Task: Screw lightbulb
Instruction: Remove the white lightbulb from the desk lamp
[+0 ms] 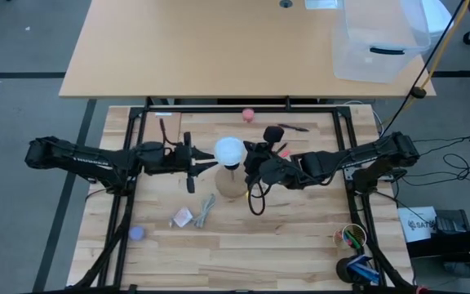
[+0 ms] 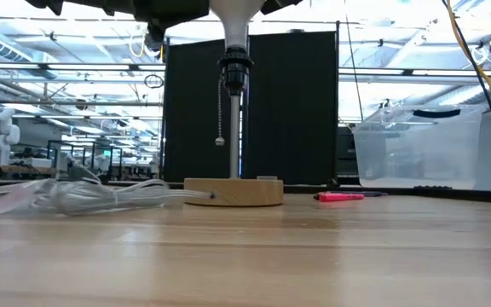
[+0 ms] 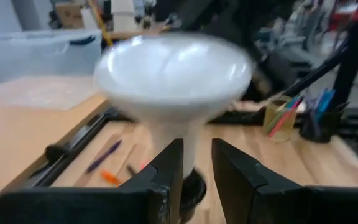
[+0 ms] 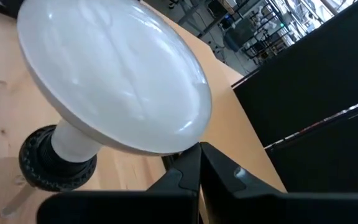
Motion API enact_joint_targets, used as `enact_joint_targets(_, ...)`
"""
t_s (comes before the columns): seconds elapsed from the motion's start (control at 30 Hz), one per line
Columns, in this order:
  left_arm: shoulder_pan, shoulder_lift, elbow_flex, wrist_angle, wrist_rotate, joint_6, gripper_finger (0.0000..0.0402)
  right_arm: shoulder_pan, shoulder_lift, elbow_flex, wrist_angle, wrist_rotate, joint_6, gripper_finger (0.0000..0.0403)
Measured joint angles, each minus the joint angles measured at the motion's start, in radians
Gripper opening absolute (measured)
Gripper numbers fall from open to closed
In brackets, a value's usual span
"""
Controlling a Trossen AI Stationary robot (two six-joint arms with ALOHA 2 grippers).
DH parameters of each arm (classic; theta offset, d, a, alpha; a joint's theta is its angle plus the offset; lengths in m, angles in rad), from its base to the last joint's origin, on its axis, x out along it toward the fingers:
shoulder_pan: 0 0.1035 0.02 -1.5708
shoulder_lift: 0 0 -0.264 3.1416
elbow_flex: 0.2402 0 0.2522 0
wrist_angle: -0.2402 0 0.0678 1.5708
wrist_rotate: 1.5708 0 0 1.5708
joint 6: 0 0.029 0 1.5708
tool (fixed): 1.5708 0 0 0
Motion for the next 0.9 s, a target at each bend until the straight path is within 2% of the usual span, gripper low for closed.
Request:
enact_joint_targets(0.17,0.002,-0.005,0.0,-0.051,-0.058,0.011,0.0089,0.002,0.0,0.0,-0.034,0.002,0.02,0.0)
enact_joint_targets(0.4,0.012,0.009,0.0,-0.073,-0.058,0.039,0.0089,0.024,0.0,0.001,-0.204,-0.001,0.208,0.0)
enact_joint_targets(0.6,0.016,0.086,0.0,-0.068,-0.029,0.08,0.0093,0.052,0.0,0.001,-0.259,-0.205,0.361,0.0)
enact_joint_targets(0.73,0.034,0.135,-0.002,-0.064,-0.027,0.08,0.012,0.056,0.0,0.001,-0.288,-0.353,0.449,0.0)
enact_joint_targets(0.8,0.042,0.147,-0.002,-0.059,-0.025,0.081,0.0142,0.062,0.0,-0.005,-0.314,-0.369,0.492,0.0)
enact_joint_targets(0.9,0.054,0.151,-0.002,-0.049,0.03,0.101,0.0181,0.096,0.0,-0.059,-0.241,-0.355,0.486,0.0)
